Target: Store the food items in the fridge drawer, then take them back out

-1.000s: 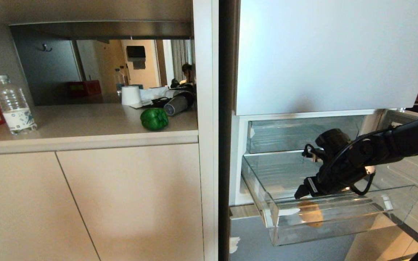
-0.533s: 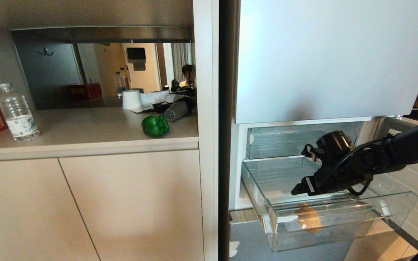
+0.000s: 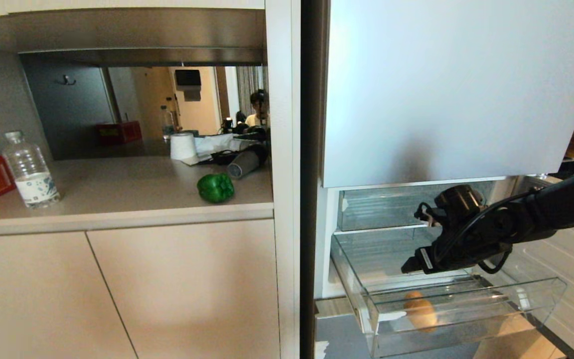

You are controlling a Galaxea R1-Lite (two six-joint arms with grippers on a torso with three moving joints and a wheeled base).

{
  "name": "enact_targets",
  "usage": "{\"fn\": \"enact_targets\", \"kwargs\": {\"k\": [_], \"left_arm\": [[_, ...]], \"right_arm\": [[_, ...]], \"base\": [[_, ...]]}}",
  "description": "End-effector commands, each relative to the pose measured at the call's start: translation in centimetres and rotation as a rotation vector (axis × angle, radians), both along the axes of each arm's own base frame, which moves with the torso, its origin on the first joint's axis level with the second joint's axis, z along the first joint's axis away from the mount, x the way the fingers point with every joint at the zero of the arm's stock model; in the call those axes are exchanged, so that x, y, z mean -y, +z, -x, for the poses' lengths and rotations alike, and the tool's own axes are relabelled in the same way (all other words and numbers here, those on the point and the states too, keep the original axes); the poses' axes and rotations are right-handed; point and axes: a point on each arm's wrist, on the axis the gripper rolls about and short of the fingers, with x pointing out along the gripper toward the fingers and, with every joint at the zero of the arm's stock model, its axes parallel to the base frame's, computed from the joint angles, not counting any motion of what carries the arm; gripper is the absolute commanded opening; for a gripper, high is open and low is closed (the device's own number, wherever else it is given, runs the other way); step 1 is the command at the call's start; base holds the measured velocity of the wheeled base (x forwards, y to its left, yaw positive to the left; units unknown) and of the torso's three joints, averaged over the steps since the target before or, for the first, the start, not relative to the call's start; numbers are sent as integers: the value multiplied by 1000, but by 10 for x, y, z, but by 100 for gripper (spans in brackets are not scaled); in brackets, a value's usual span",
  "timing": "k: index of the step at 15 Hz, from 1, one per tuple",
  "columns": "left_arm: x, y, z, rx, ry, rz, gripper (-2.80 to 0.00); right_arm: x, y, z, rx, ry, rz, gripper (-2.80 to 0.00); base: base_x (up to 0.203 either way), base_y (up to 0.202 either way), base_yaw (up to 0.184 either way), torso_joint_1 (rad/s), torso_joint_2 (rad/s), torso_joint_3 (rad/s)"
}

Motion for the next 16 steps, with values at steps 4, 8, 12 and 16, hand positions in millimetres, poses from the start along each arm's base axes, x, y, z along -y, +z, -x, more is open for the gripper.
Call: {"fn": "enact_targets", "kwargs": {"k": [4,8,12,16], "left_arm": [[0,0,0,1,0,0,-280],[0,0,0,1,0,0,-280],[0,0,0,1,0,0,-280],[0,0,0,1,0,0,-280]], "right_arm": [[0,-16,-2,-45,-1,3,0],[-1,-35,-3,-100,-1,10,0],[-1,-55,-4,-153,-3,16,0],[0,-72,-3,-202,-5,22,0]], "base": [[0,0,0,144,-315,-176],[0,0,0,142,-319,-172],[0,0,0,6,-21,-8],[0,0,0,0,0,0]]}}
